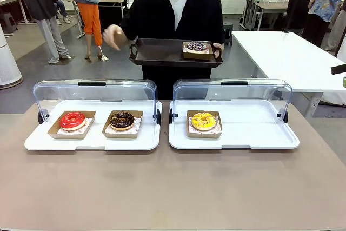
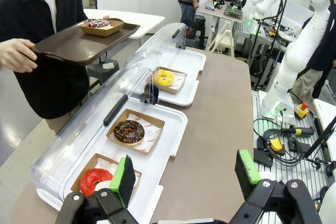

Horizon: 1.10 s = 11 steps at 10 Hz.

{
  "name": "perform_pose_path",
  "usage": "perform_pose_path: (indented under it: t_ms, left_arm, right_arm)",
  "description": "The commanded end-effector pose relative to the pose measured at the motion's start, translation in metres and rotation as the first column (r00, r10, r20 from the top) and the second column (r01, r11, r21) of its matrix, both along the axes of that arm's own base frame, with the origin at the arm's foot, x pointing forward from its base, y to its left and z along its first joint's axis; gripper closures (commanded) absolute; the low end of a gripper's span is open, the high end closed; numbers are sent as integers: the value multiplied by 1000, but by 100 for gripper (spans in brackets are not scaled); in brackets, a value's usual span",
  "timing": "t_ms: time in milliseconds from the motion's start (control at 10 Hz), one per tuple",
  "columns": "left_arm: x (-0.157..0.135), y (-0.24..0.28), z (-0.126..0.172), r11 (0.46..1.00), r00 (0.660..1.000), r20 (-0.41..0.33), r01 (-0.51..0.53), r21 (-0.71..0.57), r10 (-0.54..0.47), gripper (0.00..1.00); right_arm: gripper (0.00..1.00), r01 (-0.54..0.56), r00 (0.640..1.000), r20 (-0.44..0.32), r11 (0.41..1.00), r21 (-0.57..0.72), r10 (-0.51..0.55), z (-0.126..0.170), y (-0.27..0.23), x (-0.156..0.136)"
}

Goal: Provide the desired donut to the person.
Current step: Pick up and lift the Paper togo box containing the Donut pointed at by the person.

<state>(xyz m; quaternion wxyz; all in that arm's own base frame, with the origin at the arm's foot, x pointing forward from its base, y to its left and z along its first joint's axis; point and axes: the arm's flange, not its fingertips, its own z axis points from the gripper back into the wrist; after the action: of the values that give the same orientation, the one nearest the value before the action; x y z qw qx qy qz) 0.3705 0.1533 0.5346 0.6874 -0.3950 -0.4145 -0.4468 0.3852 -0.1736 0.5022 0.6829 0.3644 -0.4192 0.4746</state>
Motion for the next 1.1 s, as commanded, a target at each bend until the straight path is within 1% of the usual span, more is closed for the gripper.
perform_pose_path:
  t_ms: [0,1000]
  left_arm:
    - [1,-1,3,1000,1000,-3,-13,-12,13,0]
    - [1,-1,3,1000,1000,-3,-13,-12,13,0]
  right_arm:
    - [0,1,1000,-1,1000,1,-1,-1,0,0]
    - [0,1,1000,-1,1000,1,-1,-1,0,0]
